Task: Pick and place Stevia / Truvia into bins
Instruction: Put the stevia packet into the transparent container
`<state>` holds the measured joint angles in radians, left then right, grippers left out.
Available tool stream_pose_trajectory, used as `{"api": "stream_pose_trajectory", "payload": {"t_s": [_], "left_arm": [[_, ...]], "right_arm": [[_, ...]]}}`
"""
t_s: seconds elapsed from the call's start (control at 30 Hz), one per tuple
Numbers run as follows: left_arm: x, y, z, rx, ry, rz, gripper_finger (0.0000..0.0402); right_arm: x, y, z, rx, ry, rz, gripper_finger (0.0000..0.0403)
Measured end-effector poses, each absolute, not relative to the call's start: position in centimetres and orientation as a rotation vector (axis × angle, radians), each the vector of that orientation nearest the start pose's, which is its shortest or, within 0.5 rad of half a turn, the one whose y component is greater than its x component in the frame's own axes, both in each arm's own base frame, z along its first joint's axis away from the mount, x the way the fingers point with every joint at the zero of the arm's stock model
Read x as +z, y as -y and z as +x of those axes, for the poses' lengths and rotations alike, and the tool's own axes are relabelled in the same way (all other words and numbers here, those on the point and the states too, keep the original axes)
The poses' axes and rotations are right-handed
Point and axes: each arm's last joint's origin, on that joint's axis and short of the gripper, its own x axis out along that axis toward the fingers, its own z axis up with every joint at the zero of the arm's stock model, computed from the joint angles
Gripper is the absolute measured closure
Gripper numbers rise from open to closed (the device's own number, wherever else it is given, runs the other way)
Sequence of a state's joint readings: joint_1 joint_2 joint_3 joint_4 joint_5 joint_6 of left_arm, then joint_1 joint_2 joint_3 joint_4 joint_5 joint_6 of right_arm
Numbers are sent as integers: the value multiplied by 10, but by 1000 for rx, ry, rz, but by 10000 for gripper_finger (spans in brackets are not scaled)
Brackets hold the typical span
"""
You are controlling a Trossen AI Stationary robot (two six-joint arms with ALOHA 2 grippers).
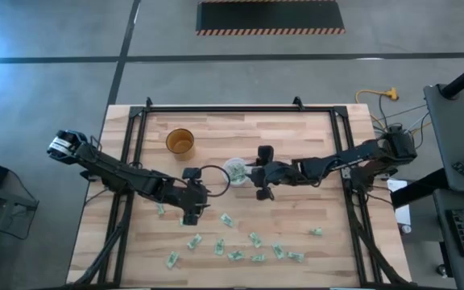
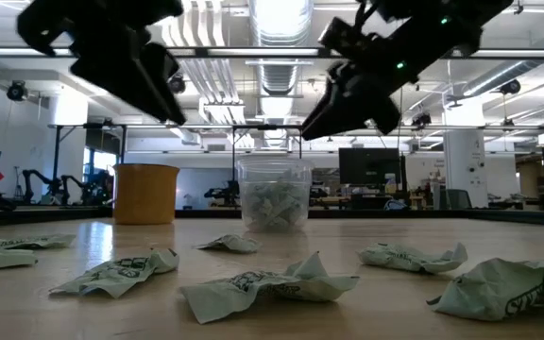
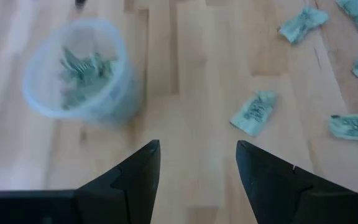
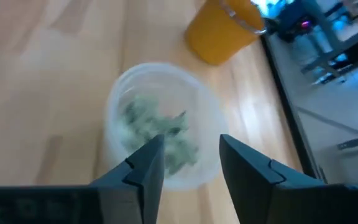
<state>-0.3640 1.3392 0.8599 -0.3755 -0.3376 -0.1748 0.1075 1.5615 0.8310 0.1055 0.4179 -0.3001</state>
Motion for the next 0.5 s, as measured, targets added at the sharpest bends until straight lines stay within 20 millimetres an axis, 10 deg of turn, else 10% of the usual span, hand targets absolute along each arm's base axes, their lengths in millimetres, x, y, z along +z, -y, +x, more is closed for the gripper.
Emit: {"api": "stream_pose_trajectory", "payload": {"t_s": [0.5], "left_arm": [[202,126,229,38,-1011,-49,207]], "right_arm": [[212,-58,271,-76,-808,-371,257]]}}
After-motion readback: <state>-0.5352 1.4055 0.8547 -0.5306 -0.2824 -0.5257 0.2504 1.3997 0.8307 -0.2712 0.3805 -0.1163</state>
